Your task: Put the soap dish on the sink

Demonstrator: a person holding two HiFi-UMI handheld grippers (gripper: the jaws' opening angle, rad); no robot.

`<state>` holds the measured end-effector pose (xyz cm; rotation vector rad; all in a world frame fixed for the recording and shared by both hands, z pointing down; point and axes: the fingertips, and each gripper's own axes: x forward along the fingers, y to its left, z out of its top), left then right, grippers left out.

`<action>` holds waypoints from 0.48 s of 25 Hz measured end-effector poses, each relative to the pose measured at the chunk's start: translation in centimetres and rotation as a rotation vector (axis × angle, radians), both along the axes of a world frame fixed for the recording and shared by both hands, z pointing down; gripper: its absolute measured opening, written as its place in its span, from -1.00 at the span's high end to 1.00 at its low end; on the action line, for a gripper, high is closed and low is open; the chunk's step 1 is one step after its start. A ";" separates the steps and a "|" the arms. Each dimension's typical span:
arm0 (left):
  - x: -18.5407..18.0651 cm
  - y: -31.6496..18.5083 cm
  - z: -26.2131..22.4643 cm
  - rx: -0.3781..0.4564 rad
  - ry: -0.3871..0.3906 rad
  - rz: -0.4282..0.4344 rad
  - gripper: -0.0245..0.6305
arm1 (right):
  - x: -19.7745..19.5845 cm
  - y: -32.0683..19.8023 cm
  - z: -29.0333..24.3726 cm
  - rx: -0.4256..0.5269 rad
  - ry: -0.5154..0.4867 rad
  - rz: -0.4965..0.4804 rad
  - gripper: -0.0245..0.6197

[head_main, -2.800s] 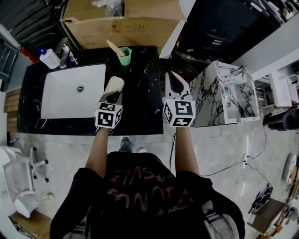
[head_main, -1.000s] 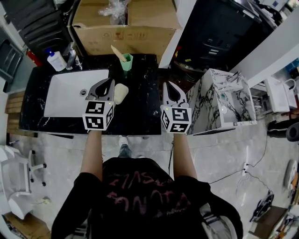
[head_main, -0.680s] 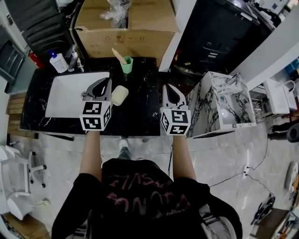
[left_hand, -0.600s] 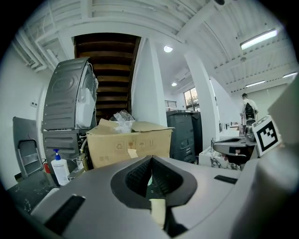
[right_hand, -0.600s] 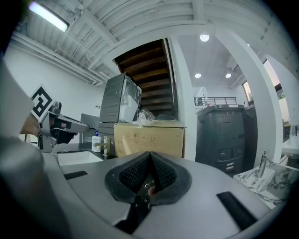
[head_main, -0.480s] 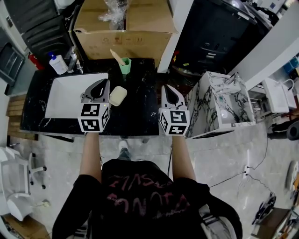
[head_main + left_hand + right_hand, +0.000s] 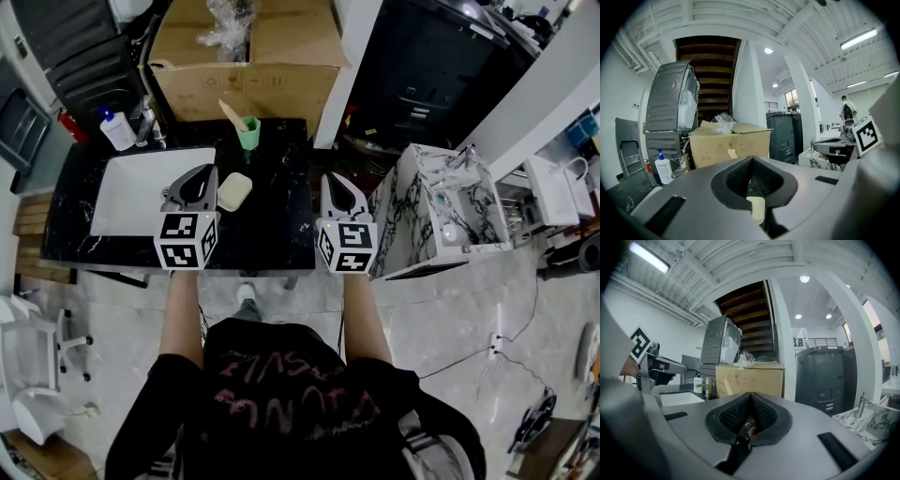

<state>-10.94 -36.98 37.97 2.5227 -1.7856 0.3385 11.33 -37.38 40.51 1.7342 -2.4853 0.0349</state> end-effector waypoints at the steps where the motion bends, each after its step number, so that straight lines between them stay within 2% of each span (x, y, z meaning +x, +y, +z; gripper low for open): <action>1: 0.1 0.1 0.0 0.003 -0.001 0.000 0.87 | 0.1 0.1 -0.1 0.004 0.001 0.000 0.89; 12: 0.2 0.5 -0.3 0.016 0.007 -0.009 0.87 | 1.0 0.0 -0.6 0.018 -0.018 0.008 0.89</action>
